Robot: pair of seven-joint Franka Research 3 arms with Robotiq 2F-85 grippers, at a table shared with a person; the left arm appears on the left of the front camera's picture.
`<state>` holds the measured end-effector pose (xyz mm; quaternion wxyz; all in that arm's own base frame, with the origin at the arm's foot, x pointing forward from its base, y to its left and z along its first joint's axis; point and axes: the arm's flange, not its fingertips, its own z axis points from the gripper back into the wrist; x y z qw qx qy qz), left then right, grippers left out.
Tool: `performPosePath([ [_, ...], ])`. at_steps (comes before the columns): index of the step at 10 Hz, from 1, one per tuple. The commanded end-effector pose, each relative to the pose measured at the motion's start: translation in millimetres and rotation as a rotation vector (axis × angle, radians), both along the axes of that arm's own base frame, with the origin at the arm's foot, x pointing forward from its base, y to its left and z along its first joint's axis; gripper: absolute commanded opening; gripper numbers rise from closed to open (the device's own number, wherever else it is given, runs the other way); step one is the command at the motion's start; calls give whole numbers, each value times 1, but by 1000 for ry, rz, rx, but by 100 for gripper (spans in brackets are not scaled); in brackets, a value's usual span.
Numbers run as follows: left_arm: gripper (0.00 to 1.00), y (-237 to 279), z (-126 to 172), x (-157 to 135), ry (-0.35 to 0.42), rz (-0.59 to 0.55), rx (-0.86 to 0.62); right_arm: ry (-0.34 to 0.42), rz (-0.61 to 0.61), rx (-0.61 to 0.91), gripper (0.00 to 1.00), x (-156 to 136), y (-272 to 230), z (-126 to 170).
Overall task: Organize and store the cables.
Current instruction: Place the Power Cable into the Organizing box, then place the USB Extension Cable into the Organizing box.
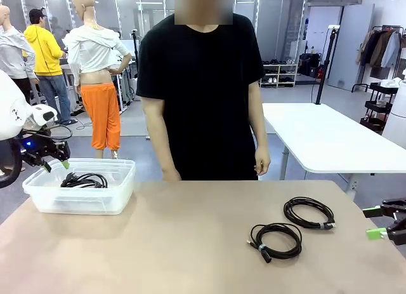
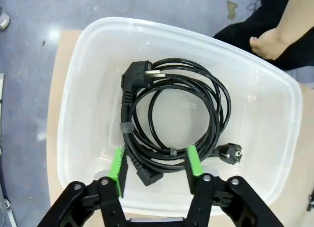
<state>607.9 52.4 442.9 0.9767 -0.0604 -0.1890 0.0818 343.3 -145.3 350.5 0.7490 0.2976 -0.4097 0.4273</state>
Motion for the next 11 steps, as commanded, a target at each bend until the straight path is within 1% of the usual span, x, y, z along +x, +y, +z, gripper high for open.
performPosePath([
  [1,100,5,9,-3,-4,-27,11,2,-20,3,100,3,1,1],
  [2,100,4,10,-8,-4,-34,-15,2,-20,3,100,3,1,1],
  [3,100,2,4,-1,-6,-4,3,2,-20,3,100,3,1,1],
  [11,100,2,4,-1,-6,-4,3,2,-20,3,100,3,1,1],
])
